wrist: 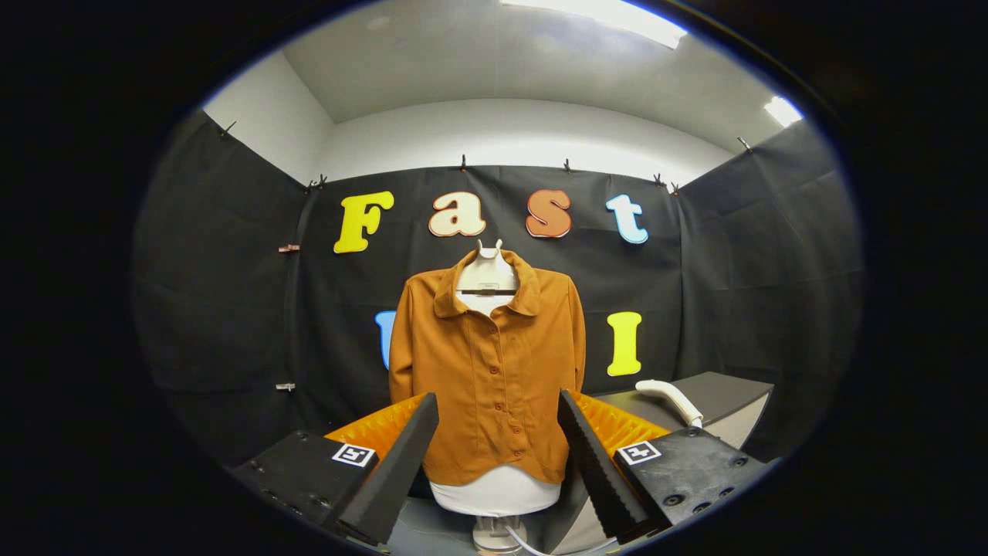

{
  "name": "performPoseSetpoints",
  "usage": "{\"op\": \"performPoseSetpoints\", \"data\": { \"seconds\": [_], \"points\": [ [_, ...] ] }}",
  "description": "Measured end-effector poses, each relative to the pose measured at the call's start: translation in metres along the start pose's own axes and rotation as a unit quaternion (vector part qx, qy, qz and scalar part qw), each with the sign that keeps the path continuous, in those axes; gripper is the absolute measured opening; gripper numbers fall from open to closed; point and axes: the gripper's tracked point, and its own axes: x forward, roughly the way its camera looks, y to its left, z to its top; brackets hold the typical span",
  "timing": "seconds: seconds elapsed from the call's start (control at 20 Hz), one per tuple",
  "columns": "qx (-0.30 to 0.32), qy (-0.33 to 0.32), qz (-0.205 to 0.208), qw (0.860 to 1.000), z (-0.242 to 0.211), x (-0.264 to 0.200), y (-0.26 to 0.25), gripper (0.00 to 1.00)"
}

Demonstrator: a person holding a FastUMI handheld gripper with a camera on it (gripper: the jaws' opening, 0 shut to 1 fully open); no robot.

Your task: Iron the clothes twice with a garment steamer, once on the left side and once on the right side.

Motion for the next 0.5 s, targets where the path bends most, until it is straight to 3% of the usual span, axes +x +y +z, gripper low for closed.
{"op": "performPoseSetpoints", "data": {
  "seconds": [0.5],
  "points": [
    [0.000,0.013,-0.047,0.999,-0.0087,0.0056,0.0028,0.98]
  ]
}}
